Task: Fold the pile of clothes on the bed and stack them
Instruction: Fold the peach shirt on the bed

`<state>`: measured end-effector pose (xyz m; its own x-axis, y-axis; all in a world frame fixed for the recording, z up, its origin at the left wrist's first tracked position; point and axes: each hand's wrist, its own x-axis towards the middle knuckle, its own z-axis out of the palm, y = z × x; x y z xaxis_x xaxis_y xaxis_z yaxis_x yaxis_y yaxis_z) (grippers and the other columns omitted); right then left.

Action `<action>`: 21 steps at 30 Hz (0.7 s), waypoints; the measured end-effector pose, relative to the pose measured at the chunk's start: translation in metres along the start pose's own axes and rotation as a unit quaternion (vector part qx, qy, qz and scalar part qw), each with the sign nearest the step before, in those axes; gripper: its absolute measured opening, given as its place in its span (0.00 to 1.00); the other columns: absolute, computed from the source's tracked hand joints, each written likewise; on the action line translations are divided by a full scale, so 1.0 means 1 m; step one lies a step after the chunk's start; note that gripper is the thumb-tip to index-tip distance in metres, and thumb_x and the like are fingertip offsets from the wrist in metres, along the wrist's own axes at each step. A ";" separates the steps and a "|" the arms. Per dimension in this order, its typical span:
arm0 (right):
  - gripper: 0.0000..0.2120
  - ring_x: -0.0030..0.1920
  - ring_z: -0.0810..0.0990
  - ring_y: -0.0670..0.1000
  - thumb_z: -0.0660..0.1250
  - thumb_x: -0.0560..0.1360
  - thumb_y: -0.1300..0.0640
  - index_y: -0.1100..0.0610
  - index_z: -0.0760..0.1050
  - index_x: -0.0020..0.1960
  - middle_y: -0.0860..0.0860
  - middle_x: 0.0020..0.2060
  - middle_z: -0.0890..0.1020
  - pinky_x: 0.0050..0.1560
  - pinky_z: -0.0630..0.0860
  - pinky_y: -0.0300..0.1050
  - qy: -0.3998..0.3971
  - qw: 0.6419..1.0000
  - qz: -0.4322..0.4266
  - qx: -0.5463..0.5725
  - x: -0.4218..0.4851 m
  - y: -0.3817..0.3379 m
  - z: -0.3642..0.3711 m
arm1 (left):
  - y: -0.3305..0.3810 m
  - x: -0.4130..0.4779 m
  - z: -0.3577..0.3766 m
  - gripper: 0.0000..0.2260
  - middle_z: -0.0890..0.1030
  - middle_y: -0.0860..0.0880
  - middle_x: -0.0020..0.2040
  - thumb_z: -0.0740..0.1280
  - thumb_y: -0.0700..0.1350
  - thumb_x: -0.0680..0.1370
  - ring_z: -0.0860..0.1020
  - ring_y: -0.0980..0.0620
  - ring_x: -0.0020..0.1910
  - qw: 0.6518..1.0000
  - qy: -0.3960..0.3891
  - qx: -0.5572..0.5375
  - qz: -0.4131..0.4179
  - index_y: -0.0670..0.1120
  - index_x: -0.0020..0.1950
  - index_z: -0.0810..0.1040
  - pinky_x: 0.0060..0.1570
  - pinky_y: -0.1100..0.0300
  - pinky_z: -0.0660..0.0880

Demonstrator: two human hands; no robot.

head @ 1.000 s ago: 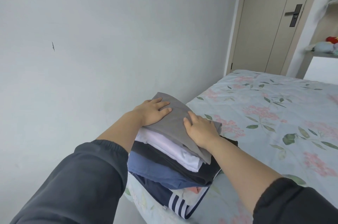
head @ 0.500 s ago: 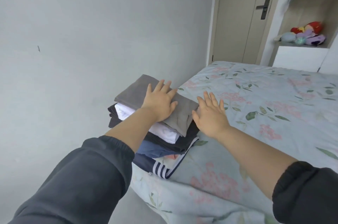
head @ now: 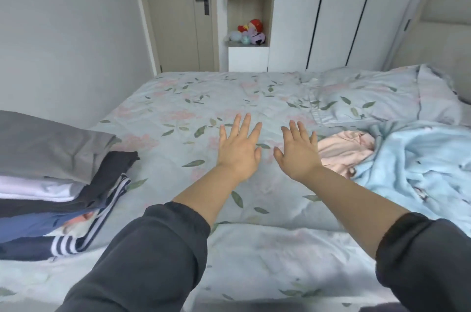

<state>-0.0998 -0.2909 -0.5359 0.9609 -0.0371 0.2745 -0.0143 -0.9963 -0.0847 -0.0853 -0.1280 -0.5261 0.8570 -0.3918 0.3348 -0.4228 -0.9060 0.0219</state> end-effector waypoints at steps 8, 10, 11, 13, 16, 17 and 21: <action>0.30 0.77 0.43 0.54 0.53 0.80 0.45 0.57 0.51 0.77 0.55 0.77 0.48 0.74 0.42 0.60 -0.037 0.992 0.117 -0.018 -0.052 0.125 0.019 | 0.111 0.019 0.063 0.26 0.42 0.48 0.79 0.52 0.53 0.81 0.40 0.47 0.77 0.997 -0.028 -0.044 0.059 0.54 0.78 0.48 0.72 0.40 0.41; 0.30 0.77 0.43 0.54 0.53 0.79 0.45 0.57 0.50 0.77 0.54 0.77 0.48 0.74 0.43 0.60 -0.043 0.990 0.135 -0.026 -0.060 0.150 0.026 | 0.128 0.023 0.083 0.27 0.41 0.48 0.79 0.53 0.53 0.82 0.39 0.47 0.77 0.996 -0.047 -0.050 0.062 0.54 0.78 0.46 0.72 0.40 0.41; 0.31 0.77 0.43 0.54 0.53 0.79 0.45 0.57 0.50 0.77 0.54 0.77 0.48 0.74 0.43 0.61 -0.046 0.988 0.145 -0.031 -0.064 0.161 0.029 | 0.136 0.026 0.093 0.27 0.41 0.49 0.79 0.53 0.52 0.82 0.38 0.47 0.77 0.995 -0.061 -0.053 0.061 0.55 0.78 0.45 0.72 0.40 0.41; 0.32 0.77 0.44 0.54 0.54 0.79 0.43 0.57 0.50 0.77 0.54 0.77 0.48 0.73 0.43 0.61 -0.056 0.984 0.163 -0.044 -0.070 0.183 0.038 | 0.150 0.031 0.112 0.28 0.39 0.49 0.79 0.52 0.53 0.82 0.37 0.47 0.77 0.992 -0.098 -0.064 0.054 0.55 0.78 0.44 0.72 0.39 0.41; 0.35 0.77 0.43 0.54 0.54 0.78 0.40 0.56 0.49 0.77 0.54 0.77 0.46 0.73 0.44 0.63 -0.077 0.979 0.184 -0.038 -0.073 0.214 0.055 | 0.167 0.040 0.140 0.27 0.37 0.50 0.78 0.51 0.55 0.82 0.36 0.47 0.76 0.983 -0.163 -0.084 0.022 0.57 0.78 0.42 0.71 0.37 0.42; 0.35 0.77 0.43 0.54 0.54 0.77 0.38 0.54 0.47 0.77 0.53 0.77 0.45 0.73 0.45 0.64 -0.087 0.977 0.192 -0.025 -0.073 0.223 0.063 | 0.171 0.044 0.150 0.28 0.36 0.50 0.78 0.51 0.56 0.82 0.36 0.46 0.76 0.979 -0.183 -0.089 0.008 0.58 0.78 0.42 0.71 0.37 0.43; 0.37 0.77 0.40 0.54 0.46 0.75 0.31 0.46 0.38 0.77 0.51 0.77 0.39 0.71 0.45 0.67 -0.179 0.957 0.228 0.018 -0.077 0.242 0.105 | 0.172 0.056 0.185 0.29 0.35 0.52 0.78 0.53 0.58 0.81 0.38 0.46 0.77 0.962 -0.243 -0.115 -0.045 0.61 0.77 0.40 0.70 0.36 0.49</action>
<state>-0.1479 -0.5211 -0.6778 0.8899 -0.4326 -0.1444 -0.4520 -0.8790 -0.1521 -0.0552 -0.3356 -0.6777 0.9059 -0.3933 -0.1571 -0.3471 -0.9020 0.2569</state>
